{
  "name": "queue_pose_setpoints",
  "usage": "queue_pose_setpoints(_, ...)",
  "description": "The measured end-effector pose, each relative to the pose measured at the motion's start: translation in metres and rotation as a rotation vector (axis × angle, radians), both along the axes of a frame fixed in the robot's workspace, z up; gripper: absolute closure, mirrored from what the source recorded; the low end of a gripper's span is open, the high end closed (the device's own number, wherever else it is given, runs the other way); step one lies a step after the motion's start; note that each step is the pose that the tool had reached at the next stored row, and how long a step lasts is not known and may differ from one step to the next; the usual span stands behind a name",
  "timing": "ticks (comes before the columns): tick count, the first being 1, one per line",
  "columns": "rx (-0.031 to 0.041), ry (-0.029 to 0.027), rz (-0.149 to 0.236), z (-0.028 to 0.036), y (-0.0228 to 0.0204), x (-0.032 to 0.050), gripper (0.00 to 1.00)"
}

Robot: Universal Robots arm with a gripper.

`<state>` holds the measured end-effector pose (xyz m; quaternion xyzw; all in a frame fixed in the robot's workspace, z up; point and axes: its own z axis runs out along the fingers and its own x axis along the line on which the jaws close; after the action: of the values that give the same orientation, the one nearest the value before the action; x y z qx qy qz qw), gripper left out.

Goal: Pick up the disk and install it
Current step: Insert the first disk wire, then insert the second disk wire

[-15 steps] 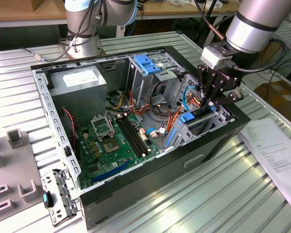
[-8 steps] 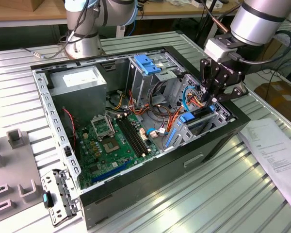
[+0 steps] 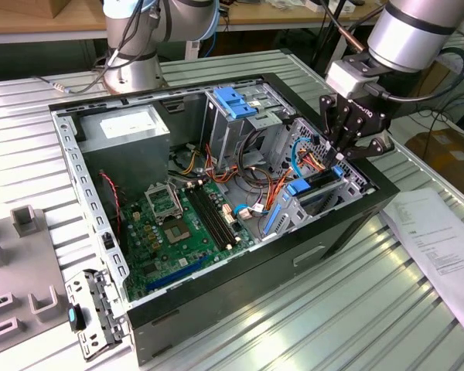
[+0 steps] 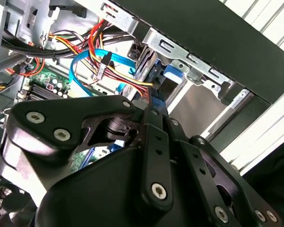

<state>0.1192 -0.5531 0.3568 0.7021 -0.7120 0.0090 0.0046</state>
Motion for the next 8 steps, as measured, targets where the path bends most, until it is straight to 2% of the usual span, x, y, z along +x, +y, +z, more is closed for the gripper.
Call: queue_pose_setpoints(8,0.0,0.0,0.0,0.0005,0.0,0.0,0.89)
